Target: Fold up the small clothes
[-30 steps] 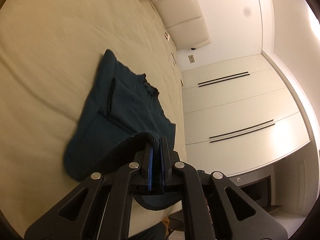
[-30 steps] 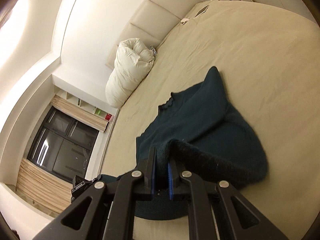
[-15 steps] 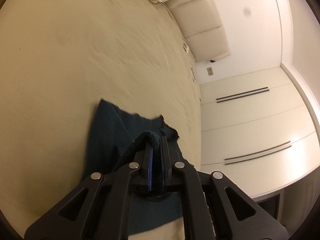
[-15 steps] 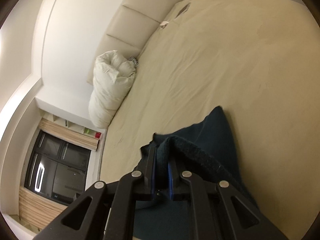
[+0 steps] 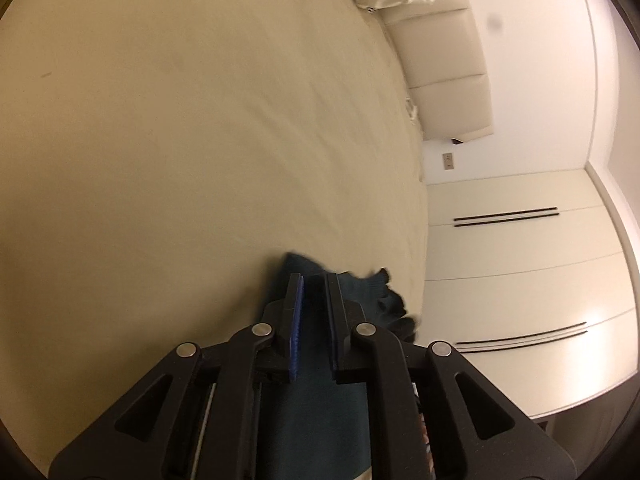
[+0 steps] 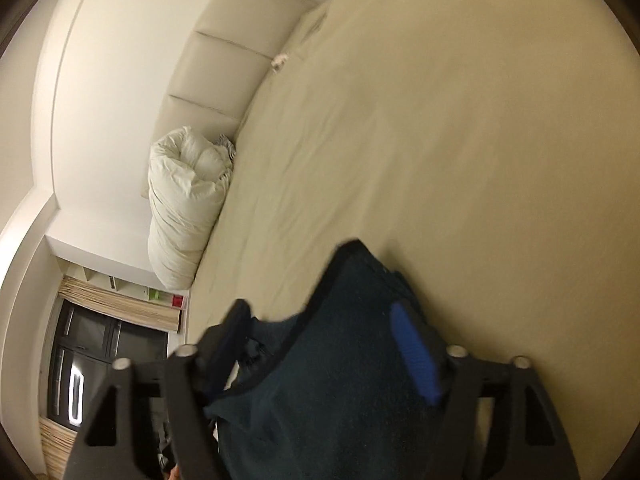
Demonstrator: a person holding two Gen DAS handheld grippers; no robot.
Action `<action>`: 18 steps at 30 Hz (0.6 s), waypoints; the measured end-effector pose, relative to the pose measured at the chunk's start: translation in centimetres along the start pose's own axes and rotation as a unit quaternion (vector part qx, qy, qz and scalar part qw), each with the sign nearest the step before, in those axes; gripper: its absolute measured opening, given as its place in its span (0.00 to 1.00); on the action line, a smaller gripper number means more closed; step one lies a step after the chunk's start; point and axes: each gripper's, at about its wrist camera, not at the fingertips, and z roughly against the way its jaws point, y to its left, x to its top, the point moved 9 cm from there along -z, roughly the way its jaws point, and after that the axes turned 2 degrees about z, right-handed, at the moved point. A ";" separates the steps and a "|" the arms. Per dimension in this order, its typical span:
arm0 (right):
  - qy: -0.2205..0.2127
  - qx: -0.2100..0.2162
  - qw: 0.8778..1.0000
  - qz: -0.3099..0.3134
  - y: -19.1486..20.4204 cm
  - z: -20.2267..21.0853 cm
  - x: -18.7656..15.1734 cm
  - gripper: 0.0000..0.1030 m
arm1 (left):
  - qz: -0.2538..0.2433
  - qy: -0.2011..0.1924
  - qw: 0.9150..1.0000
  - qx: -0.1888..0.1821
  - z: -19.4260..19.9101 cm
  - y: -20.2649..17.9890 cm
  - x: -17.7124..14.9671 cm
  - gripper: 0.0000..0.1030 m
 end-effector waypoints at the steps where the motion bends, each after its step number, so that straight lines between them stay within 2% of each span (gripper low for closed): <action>1: -0.018 -0.006 1.000 0.013 0.6 0.8 0.5 0.80 | 0.005 0.003 1.000 0.002 0.3 0.7 -0.2 0.09; 4: -0.049 -0.005 0.998 0.024 1.7 2.8 1.7 0.84 | 0.016 -0.032 0.999 -0.003 2.6 1.6 0.1 0.09; 6: -0.053 -0.014 0.998 0.037 2.1 3.9 2.0 0.84 | -0.005 -0.049 0.999 -0.010 3.9 0.7 -0.1 0.09; 11: -0.037 -0.071 0.991 0.107 2.1 5.9 0.5 0.84 | -0.086 -0.004 0.996 0.032 2.7 -1.4 -3.5 0.09; 13: -0.027 -0.081 0.989 0.122 1.4 6.3 -0.5 0.84 | -0.111 0.003 0.993 0.051 2.4 -1.3 -4.9 0.09; 16: -0.008 -0.116 0.983 0.142 -0.2 6.2 -2.4 0.84 | -0.148 0.023 0.984 0.099 1.0 -0.3 -6.9 0.09; 18: 0.019 -0.130 0.978 0.162 -1.0 5.6 -4.0 0.84 | -0.157 0.024 0.982 0.103 0.8 -0.2 -7.8 0.09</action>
